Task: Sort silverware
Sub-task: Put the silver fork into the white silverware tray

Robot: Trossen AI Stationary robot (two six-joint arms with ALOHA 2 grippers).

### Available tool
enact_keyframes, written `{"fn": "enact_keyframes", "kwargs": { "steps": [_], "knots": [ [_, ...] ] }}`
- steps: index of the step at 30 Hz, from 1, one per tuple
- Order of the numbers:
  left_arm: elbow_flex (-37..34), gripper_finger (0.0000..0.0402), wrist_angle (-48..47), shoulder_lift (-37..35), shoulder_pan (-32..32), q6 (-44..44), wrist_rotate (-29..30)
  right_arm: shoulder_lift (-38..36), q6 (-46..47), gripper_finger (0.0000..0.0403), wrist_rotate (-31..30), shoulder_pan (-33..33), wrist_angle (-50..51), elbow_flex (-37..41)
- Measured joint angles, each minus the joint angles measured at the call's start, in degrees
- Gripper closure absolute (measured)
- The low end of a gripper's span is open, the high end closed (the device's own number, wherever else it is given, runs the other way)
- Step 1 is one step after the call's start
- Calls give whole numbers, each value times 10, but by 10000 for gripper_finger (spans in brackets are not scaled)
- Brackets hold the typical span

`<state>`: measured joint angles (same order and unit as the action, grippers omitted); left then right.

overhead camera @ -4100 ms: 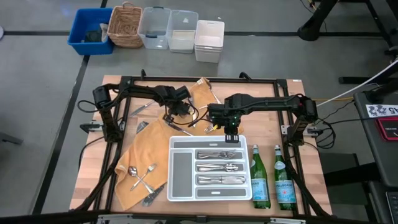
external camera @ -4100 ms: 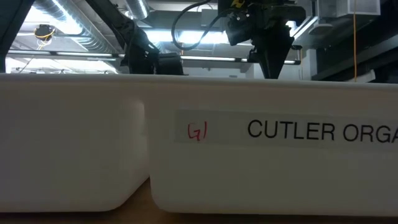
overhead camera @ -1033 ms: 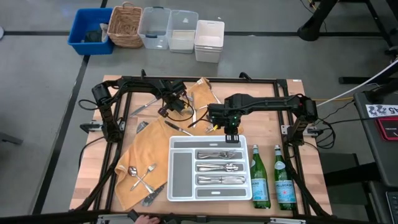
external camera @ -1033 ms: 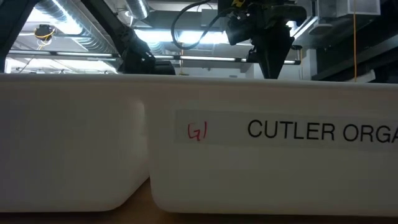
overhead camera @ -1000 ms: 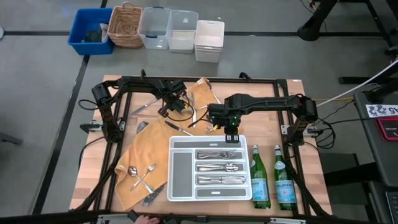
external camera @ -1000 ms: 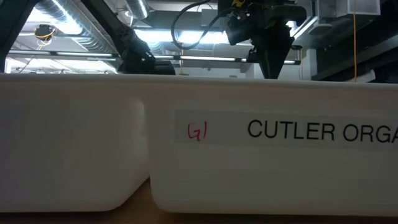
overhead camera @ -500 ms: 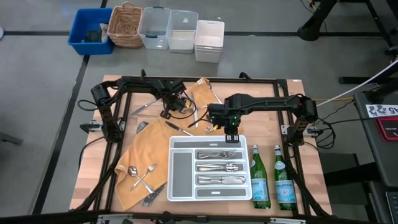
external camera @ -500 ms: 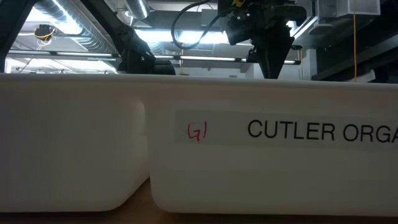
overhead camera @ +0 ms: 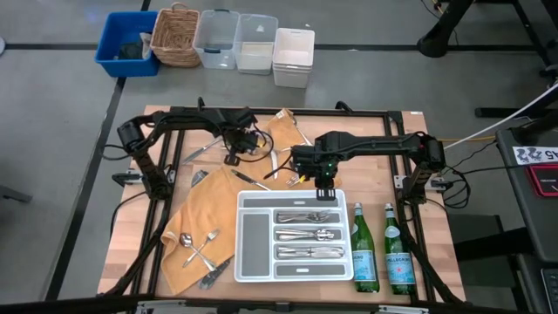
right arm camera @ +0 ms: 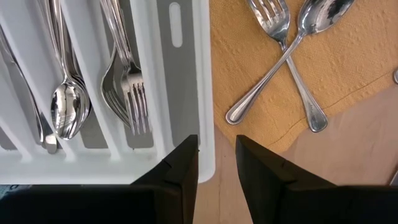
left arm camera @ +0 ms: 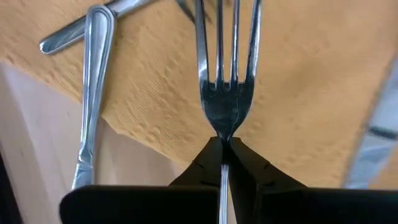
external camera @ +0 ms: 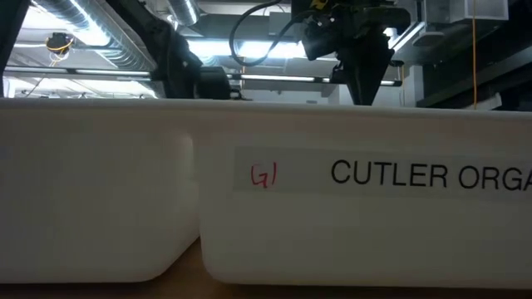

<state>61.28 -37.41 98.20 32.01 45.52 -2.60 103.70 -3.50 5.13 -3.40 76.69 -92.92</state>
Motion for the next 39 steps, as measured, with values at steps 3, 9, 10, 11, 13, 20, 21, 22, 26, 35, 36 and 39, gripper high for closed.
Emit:
{"fn": "enact_keyframes", "kwargs": {
  "steps": [3, 9, 10, 11, 13, 20, 21, 22, 26, 35, 36, 39],
  "knots": [
    [0, 399, -17, -18, 0, -41, -35, -2, -11, 292, 0, 0, 9, 0],
    [1, 399, -20, -59, -8, -130, -119, -32, -26, 292, -11, -6, 27, 0],
    [1, 399, -20, -63, -13, -145, -126, -39, -26, 292, -14, -11, 27, 0],
    [1, 399, -17, -67, -19, -160, -132, -48, -28, 292, -17, -15, 29, 0],
    [1, 398, -7, -72, -33, -186, -148, -68, -28, 292, -23, -27, 29, 0],
    [1, 397, 79, -75, -104, -280, -194, -132, -28, 292, -56, -94, 29, 0],
    [1, 397, 101, -75, -116, -297, -199, -138, -28, 292, -58, -106, 29, 0],
    [1, 398, 126, -75, -129, -317, -200, -142, -29, 292, -58, -119, 29, 0],
    [1, 398, 243, -75, -178, -405, -201, -146, -37, 292, -61, -169, 28, 0],
    [1, 397, 437, -58, -278, -525, -149, -146, -123, 292, -36, -263, 24, 0],
    [1, 395, 445, -51, -287, -530, -135, -145, -133, 292, -25, -272, 23, 0],
    [1, 392, 473, -25, -311, -557, -110, -145, -149, 292, 19, -293, 10, 0]
  ]
}}
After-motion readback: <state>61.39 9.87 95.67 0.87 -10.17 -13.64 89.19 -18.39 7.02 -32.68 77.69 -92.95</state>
